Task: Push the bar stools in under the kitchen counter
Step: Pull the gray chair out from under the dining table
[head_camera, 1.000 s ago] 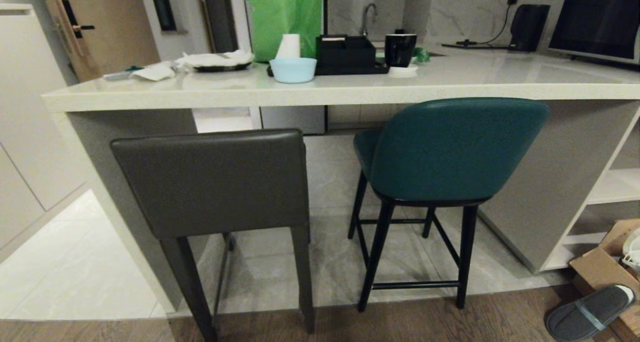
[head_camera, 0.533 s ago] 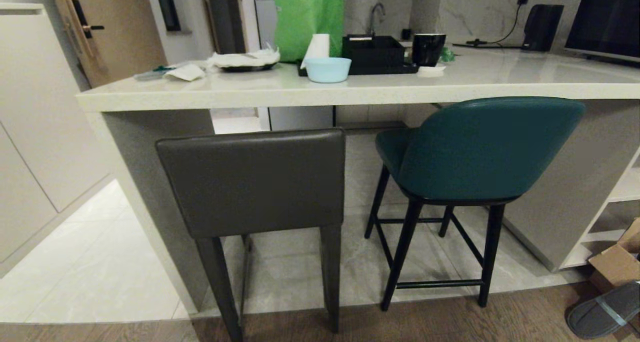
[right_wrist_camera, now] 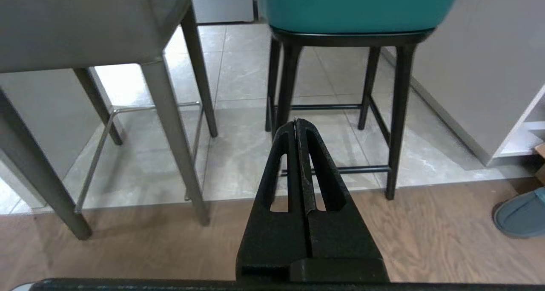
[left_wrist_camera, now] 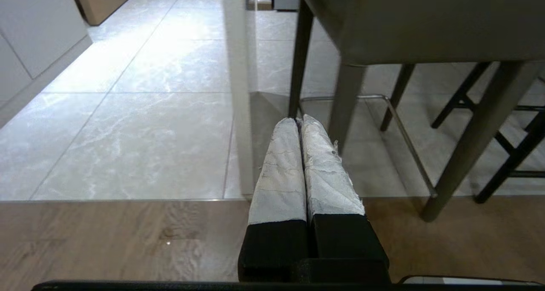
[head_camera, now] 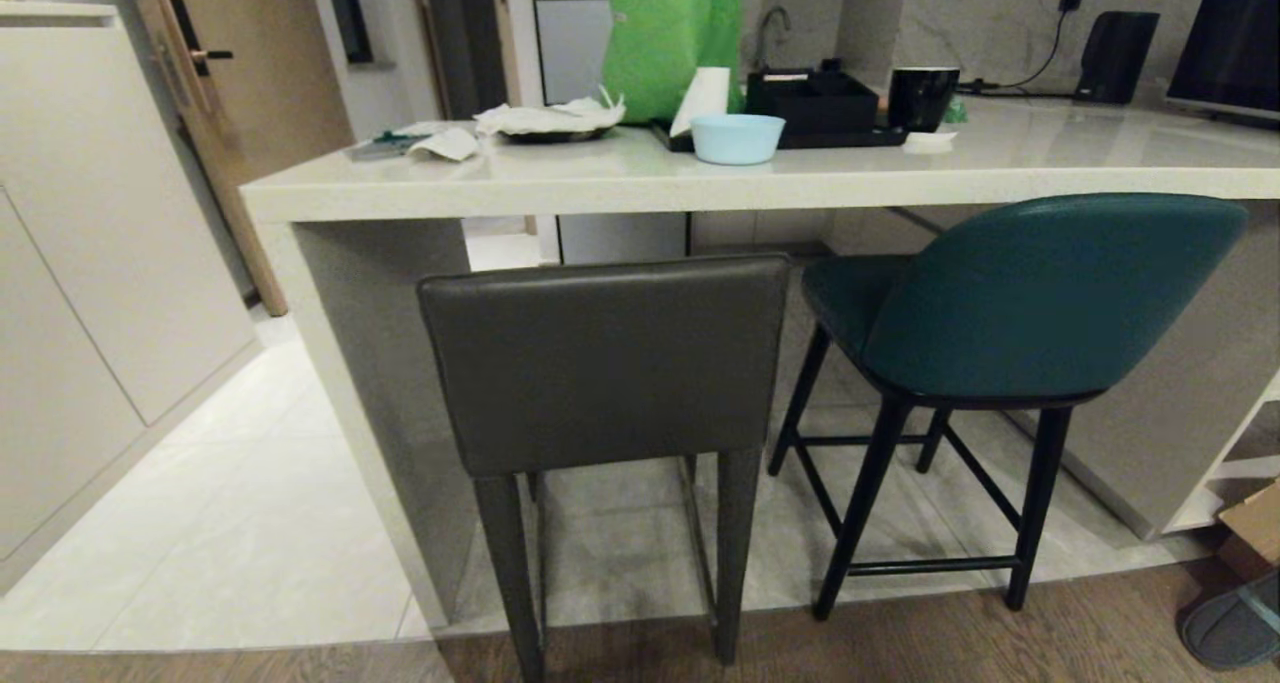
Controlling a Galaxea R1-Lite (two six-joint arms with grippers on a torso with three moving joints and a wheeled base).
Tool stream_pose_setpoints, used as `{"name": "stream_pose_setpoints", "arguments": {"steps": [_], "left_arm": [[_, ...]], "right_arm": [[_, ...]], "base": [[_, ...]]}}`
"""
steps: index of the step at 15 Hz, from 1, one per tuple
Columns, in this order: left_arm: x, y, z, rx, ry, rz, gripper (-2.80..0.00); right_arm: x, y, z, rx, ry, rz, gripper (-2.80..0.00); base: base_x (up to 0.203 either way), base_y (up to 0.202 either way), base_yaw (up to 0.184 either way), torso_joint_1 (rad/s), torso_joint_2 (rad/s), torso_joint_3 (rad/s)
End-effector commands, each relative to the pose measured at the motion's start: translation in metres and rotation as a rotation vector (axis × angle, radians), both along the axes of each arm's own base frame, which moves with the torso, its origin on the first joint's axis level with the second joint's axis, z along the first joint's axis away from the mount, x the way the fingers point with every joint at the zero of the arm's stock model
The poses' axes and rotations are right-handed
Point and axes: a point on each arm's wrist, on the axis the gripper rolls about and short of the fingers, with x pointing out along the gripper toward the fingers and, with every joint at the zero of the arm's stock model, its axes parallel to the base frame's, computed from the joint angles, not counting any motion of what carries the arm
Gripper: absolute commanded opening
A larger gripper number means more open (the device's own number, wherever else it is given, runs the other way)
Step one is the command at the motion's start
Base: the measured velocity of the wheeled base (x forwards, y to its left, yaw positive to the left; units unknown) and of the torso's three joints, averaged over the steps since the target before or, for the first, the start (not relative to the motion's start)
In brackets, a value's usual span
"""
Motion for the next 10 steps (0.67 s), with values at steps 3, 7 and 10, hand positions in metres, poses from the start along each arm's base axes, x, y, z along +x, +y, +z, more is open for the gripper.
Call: {"name": "stream_pose_setpoints", "arguments": {"steps": [3,7,10], "left_arm": [[0.0001,0.0,0.0,0.0,0.002,0.001,-2.8],[0.0001,0.0,0.0,0.0,0.002,0.001,-2.8],[0.0001,0.0,0.0,0.0,0.002,0.001,-2.8]], "right_arm": [[0.0001,0.0,0.0001,0.0,0.001,0.001,-2.8],[0.0001,0.0,0.0001,0.0,0.001,0.0,-2.8],[0.0001,0.0,0.0001,0.0,0.001,0.001,-2.8]], "base": [[0.0,0.066,-0.003,0.004,0.0,0.001],[0.021,0.001,0.0,0.001,0.0,0.001],[0.19,0.0,0.002,0.005,0.0,0.004]]}}
